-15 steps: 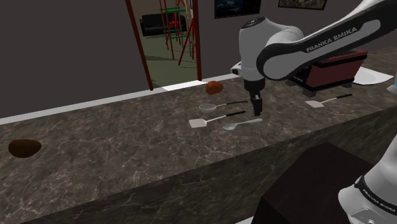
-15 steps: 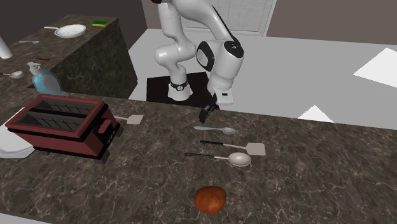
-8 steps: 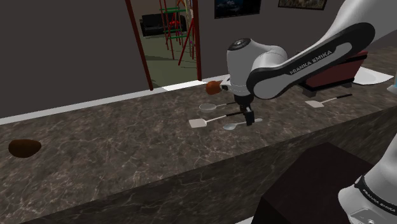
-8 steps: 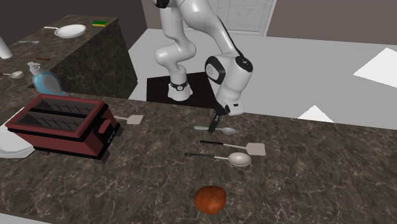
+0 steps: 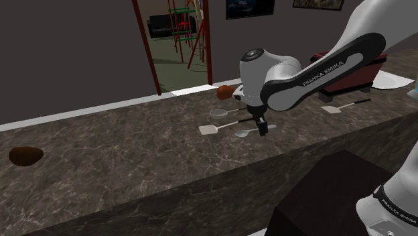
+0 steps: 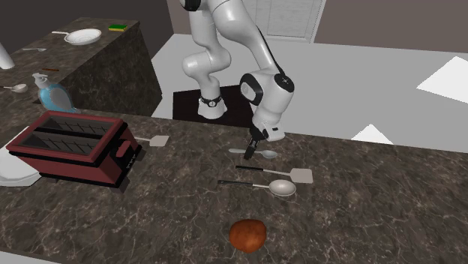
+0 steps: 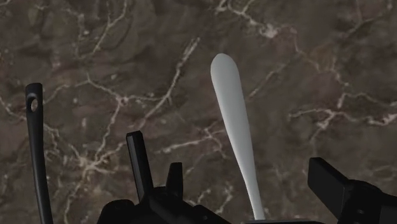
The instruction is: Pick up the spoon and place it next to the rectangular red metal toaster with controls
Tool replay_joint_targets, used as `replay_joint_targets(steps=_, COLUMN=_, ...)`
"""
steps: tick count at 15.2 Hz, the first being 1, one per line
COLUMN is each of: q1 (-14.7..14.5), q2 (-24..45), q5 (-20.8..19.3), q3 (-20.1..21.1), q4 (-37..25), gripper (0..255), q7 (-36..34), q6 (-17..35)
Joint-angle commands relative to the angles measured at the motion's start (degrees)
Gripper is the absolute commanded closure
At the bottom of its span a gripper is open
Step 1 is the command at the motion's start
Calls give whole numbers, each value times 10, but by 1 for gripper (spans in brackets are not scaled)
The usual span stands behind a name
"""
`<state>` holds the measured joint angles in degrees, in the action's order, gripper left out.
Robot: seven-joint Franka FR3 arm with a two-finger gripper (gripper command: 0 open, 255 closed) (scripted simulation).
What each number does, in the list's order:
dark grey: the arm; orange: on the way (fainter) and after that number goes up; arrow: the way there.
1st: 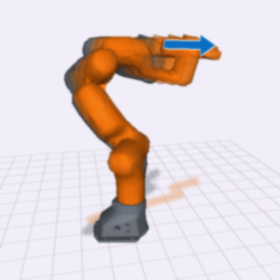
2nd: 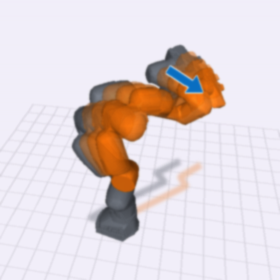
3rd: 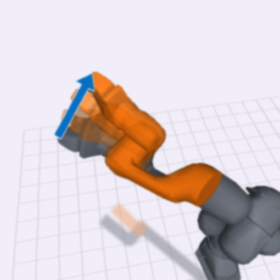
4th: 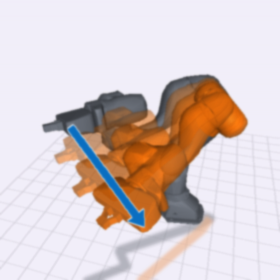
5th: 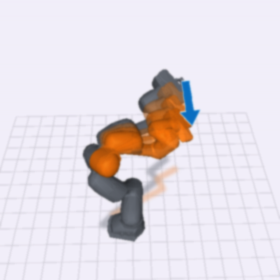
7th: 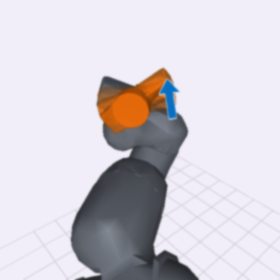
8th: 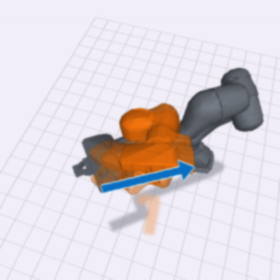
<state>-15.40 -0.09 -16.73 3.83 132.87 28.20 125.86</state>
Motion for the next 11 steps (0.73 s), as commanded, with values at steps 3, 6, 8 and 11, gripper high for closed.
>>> replay_joint_targets(steps=3, q1=0, q2=0, q5=0, q3=0, q4=0, gripper=0, q7=0, q6=0)
replay_joint_targets(steps=6, q1=0, q2=0, q5=0, q3=0, q4=0, gripper=255, q7=0, q6=0)
replay_joint_targets(steps=8, q1=0, q2=0, q5=0, q3=0, q4=0, gripper=255, q7=0, q6=0)
replay_joint_targets(steps=11, q1=0, q2=0, q5=0, q3=0, q4=0, gripper=255, q7=0, q6=0)
